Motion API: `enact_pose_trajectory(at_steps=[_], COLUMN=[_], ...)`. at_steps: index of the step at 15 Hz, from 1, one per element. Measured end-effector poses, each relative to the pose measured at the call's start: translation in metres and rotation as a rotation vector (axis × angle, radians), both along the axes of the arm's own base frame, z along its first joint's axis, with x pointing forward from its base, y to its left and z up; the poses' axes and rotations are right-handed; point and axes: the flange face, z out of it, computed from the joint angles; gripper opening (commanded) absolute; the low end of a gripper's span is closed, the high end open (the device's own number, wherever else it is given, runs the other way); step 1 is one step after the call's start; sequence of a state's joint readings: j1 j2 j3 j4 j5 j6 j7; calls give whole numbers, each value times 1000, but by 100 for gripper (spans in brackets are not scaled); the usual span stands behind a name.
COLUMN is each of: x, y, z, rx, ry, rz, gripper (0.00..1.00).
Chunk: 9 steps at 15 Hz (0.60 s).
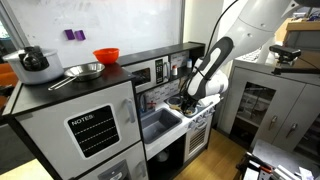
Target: Put the wooden spoon on the shelf on the stove
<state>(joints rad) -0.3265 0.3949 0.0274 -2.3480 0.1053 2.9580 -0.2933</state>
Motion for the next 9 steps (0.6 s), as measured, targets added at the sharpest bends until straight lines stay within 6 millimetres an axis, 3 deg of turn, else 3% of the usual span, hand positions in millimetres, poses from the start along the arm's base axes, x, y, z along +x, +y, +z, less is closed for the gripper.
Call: enact_pose_trajectory(at_steps=[4, 9], x=[-18, -71], y=[-2, 0], z=[30, 86], rx=[30, 59], ry=[56, 125], rz=[23, 9], gripper=[100, 100])
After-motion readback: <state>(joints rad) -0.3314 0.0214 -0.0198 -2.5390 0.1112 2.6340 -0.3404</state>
